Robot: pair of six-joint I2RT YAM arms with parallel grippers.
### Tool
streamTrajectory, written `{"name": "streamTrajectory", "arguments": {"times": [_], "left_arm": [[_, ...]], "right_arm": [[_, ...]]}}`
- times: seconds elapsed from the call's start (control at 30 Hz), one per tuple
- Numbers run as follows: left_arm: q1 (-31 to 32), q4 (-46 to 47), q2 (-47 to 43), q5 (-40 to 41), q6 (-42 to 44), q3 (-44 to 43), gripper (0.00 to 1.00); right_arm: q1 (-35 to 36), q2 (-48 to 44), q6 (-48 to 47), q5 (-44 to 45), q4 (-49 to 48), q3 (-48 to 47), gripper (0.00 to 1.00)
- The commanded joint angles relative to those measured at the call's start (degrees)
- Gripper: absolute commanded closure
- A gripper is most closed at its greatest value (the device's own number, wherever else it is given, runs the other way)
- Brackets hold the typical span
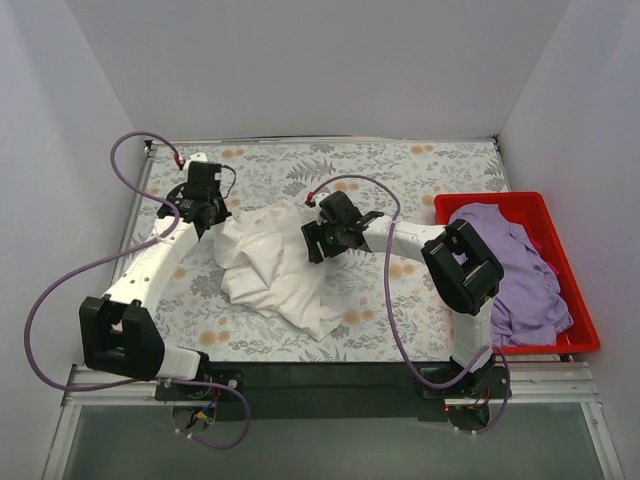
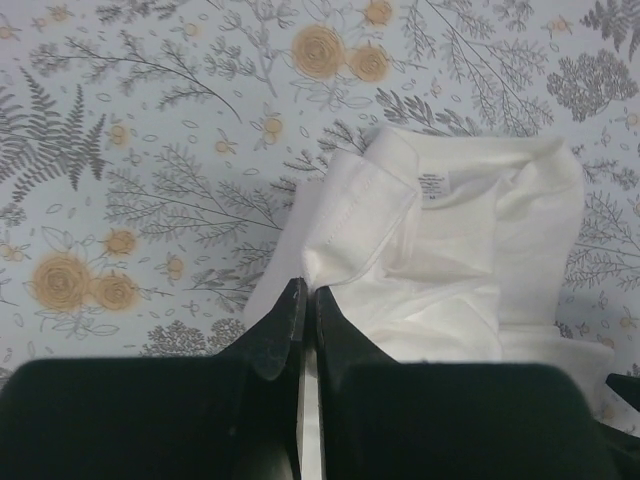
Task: Fold and stack the t-shirts
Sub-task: Flatten the tshirt out
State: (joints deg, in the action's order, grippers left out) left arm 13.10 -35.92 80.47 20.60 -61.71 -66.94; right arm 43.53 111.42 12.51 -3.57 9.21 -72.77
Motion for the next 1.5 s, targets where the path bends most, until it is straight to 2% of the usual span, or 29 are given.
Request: {"name": "streamTrajectory", "arguments": {"times": [0.0,0.07,0.17,0.2,0.23,0.27,0.43,0.53,0.67,0.7,0.8,0.87,1.03,1.07,1.1,1.13,1.17,1.2,1.23,1.3,1.33,1.37,1.4,1.47], "left_arm": [[-2.9,-1.2,-4.5,0.7,1.7,1.4,1.00],[-4.0,-0.6,-6.2,0.5,1.6,1.8,1.00],[-4.6,0.3,-6.9,-0.2,1.2,2.2,1.00],[-4.8,0.6,-6.6,-0.4,0.8,2.0,1.00],[-5.2,0.7,-6.4,-0.6,0.6,1.7,1.00],[-5.9,0.9,-5.6,-1.2,0.5,0.2,1.00],[-9.7,2.9,-1.2,-4.0,0.0,-7.8,1.00],[-12.7,3.5,3.8,-7.6,-2.1,-17.1,1.00],[-18.1,5.0,10.1,-13.9,-5.7,-30.3,1.00],[-19.0,5.5,11.0,-17.7,-6.4,-34.3,1.00],[-22.1,8.2,11.8,-22.9,-9.8,-36.5,1.00],[-24.5,10.7,9.5,-26.6,-11.8,-34.8,1.00],[-25.9,10.1,1.3,-27.7,-12.0,-28.8,1.00],[-25.7,8.3,-1.7,-27.9,-13.4,-24.9,1.00],[-25.2,8.3,-1.7,-27.2,-13.4,-22.4,1.00],[-24.4,7.5,-5.6,-26.1,-14.2,-19.7,1.00],[-23.7,6.3,-7.2,-25.2,-15.2,-16.2,1.00],[-22.1,5.5,-9.3,-24.3,-15.8,-13.0,1.00],[-21.5,4.9,-13.0,-22.9,-16.2,-5.6,1.00],[-20.1,2.2,-17.4,-21.4,-18.0,1.2,1.00],[-19.6,1.0,-19.4,-19.0,-18.4,7.2,1.00],[-19.3,-2.3,-23.2,-18.1,-18.9,9.5,1.00],[-19.0,-4.1,-24.6,-17.6,-19.7,12.0,1.00],[-18.5,-9.3,-28.7,-15.4,-20.2,17.6,1.00]], "right_arm": [[0.0,2.0,-1.3,-0.6,-0.6,-1.8,0.44],[0.0,2.6,-1.6,-0.5,-0.6,-1.9,0.49],[-0.2,2.5,-2.8,1.8,-0.1,-2.5,0.75],[-0.5,2.3,-3.2,2.9,1.1,-3.0,0.90],[-1.0,1.7,-4.2,3.3,1.8,-3.9,0.98],[-2.4,1.1,-4.3,7.9,2.6,-4.4,0.99],[-12.7,-5.9,-4.2,12.6,5.2,-8.3,0.99],[-22.6,-9.6,-3.1,11.0,5.6,-12.0,0.99],[-28.8,-11.9,-3.2,7.6,6.1,-21.1,0.99],[-29.8,-13.0,-3.5,7.1,6.0,-22.0,0.99],[-32.2,-15.9,-4.4,4.8,6.1,-23.6,0.99],[-33.3,-17.9,-4.7,4.0,6.0,-22.6,0.99],[-33.8,-28.0,-5.2,1.0,5.8,-12.5,0.99],[-33.7,-33.7,-4.7,0.2,5.8,-4.8,0.99],[-33.7,-33.7,-4.1,0.2,5.8,-4.7,0.99],[-33.8,-35.8,-3.0,0.4,5.8,-1.7,0.99],[-33.7,-40.0,-2.0,0.5,5.7,1.5,0.99],[-33.7,-42.0,0.5,-0.2,5.8,8.6,0.99],[-33.7,-46.0,1.8,-0.8,5.8,11.8,0.99],[-33.7,-50.0,4.3,-3.1,6.4,22.1,0.99],[-33.7,-54.2,6.6,-4.2,7.0,25.7,0.90],[-33.7,-56.2,8.0,-5.3,7.5,28.6,0.85],[-33.7,-58.0,9.1,-8.0,9.4,33.7,0.82],[-33.7,-63.2,11.6,-10.0,12.3,36.9,0.74]]}}
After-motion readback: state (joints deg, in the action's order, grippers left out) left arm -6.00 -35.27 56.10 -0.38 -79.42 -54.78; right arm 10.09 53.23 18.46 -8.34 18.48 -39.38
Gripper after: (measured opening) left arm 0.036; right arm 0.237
